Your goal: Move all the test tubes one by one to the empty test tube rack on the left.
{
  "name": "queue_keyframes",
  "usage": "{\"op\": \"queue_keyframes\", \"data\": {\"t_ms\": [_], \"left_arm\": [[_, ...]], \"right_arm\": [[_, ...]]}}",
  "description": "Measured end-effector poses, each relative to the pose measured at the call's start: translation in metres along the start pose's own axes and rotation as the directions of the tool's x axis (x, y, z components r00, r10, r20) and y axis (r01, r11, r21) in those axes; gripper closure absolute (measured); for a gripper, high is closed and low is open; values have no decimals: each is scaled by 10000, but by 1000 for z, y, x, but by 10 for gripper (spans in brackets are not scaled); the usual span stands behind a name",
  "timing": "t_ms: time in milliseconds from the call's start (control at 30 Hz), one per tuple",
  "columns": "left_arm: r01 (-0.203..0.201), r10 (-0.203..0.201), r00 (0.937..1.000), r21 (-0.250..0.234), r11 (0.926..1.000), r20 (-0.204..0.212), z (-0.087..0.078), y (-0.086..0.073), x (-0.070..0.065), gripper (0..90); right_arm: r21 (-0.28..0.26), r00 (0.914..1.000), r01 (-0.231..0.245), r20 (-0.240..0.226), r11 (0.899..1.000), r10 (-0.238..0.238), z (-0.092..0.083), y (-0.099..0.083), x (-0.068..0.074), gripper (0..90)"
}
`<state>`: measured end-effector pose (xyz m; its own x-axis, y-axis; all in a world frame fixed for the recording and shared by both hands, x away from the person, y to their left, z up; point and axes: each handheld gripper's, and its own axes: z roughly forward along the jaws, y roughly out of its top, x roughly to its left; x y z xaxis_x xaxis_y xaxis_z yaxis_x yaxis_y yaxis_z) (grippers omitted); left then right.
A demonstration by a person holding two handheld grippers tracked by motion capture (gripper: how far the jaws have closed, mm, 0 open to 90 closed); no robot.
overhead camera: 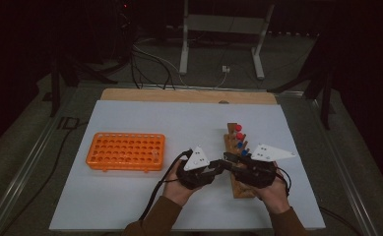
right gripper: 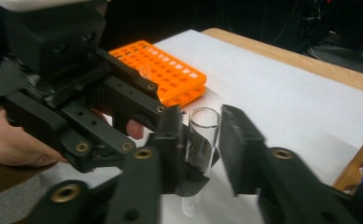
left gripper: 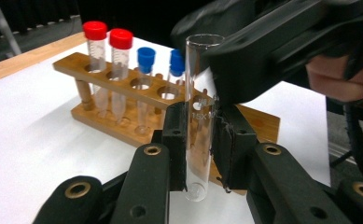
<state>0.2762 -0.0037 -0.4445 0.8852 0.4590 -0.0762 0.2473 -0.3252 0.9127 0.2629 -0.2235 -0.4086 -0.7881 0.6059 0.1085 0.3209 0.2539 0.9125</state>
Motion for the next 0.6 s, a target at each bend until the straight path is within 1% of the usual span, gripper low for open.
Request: {"op": "queue_keyframes", "data": {"t_ms": [33, 67, 100, 133, 167, 200, 267, 300, 333, 367, 400, 500, 567, 600], "left_arm": [[39, -39, 10000, 18, 10000, -71, -1, -1, 1, 763], [42, -42, 9999, 30, 10000, -127, -2, -1, 2, 764], [91, -91, 9998, 14, 10000, -181, -3, -2, 3, 764], [78, -77, 9996, 34, 10000, -263, -5, -3, 4, 763], [110, -110, 9995, 20, 9999, -313, -7, -3, 5, 763], [151, -151, 9993, -12, 9999, -351, -8, -4, 6, 763], [159, -161, 9986, -40, 9999, -512, -12, -5, 8, 764], [205, -208, 9981, -55, 9998, -585, -14, -5, 8, 764], [223, -227, 9976, -75, 9997, -651, -16, -6, 9, 763], [233, -238, 9972, -74, 9997, -711, -17, -6, 10, 763], [251, -257, 9966, -86, 9996, -784, -20, -6, 11, 763], [307, -320, 9949, -153, 9994, -960, -27, -8, 14, 763], [325, -344, 9936, -196, 9993, -1077, -32, -9, 16, 763], [327, -348, 9928, -202, 9993, -1144, -35, -9, 17, 763]], "right_arm": [[0, 10000, 0, 0, 10000, 0, 0, 0, 0, 605], [-134, 10000, -42, 16, 9999, 42, -2, 0, -2, 532], [-134, 10000, -42, 16, 9999, 42, -2, 0, -2, 532], [-200, 10000, -92, 31, 9998, 93, -3, 0, -3, 500], [-250, 9997, -232, 60, 9994, 234, -5, 0, -5, 439], [-250, 9997, -232, 60, 9994, 234, -5, 0, -5, 439], [-272, 9995, -302, 94, 9992, 305, -5, -1, -7, 389], [-259, 9993, -326, 188, 9991, 330, -5, -1, -8, 354], [-259, 9983, -365, 441, 9990, 376, -5, -2, -10, 297], [-258, 9979, -368, 532, 9990, 382, -5, -2, -10, 269], [-258, 9979, -368, 532, 9990, 382, -5, -2, -10, 269], [-333, 9946, -500, 897, 9982, 528, -5, -4, -13, 171], [-355, 9925, -550, 1076, 9979, 585, -5, -4, -14, 145], [-368, 9911, -563, 1187, 9977, 603, -5, -5, -15, 118]]}}
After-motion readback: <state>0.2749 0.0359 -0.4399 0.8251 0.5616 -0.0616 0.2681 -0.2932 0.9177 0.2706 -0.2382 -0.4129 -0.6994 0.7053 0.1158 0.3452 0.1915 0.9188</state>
